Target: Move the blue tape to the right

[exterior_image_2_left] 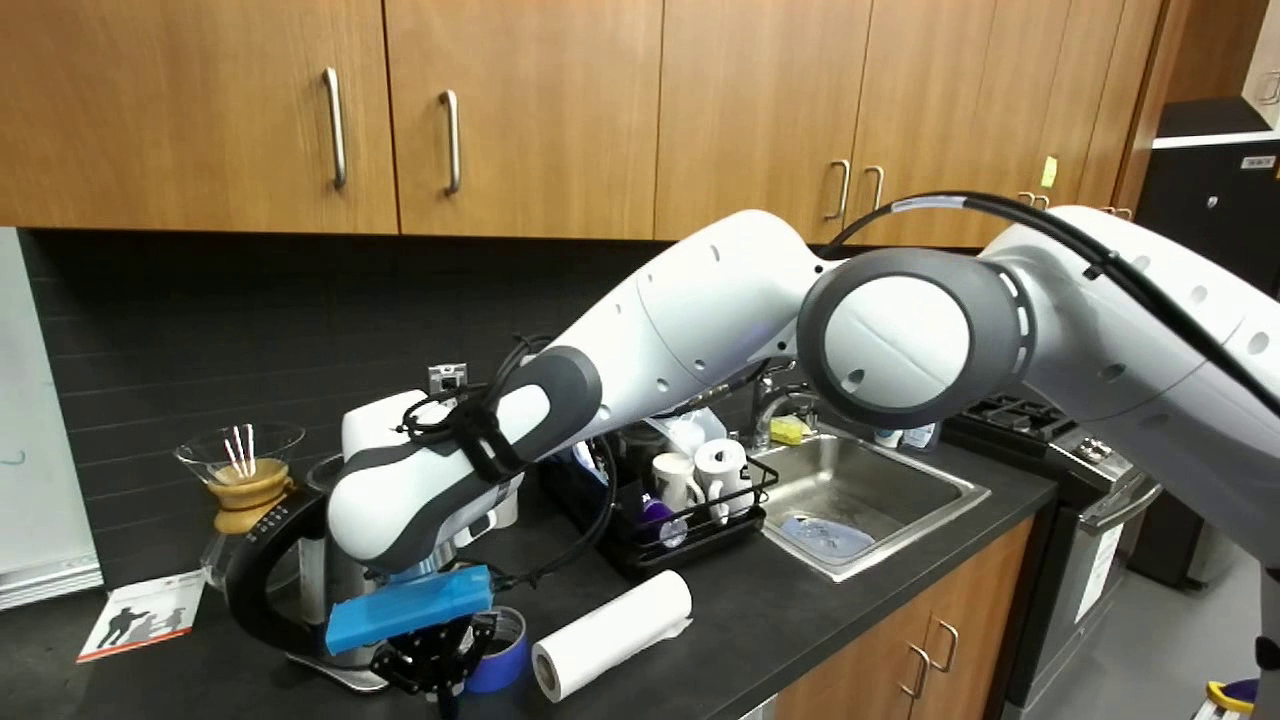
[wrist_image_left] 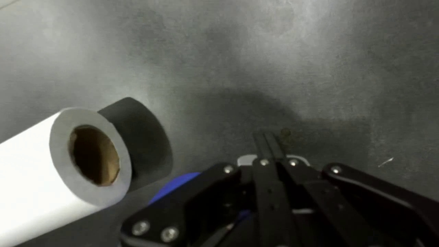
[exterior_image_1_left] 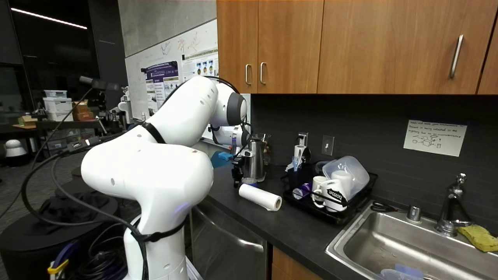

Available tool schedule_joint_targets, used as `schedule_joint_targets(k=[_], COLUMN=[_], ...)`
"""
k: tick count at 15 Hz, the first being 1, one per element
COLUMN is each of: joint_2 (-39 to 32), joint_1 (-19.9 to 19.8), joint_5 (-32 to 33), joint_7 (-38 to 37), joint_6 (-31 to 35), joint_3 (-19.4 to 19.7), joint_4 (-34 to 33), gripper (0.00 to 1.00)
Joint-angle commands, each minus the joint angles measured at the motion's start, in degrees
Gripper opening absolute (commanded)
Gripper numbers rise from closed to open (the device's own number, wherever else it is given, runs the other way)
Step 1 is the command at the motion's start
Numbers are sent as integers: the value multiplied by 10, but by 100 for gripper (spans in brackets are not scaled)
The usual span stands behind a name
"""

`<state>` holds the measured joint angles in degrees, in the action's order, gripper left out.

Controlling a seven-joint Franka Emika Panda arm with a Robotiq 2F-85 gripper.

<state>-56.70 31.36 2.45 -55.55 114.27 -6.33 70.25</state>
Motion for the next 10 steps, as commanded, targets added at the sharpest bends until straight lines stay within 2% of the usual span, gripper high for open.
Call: schedule_joint_targets(k=[1,10], joint_2=[-34,-11], joint_1=[-3,-1], joint_5=[-8,2], joint_7=[-7,-80], joint_6=[9,37], joint_3=[10,37], joint_4=[-36,-1], gripper=[0,0])
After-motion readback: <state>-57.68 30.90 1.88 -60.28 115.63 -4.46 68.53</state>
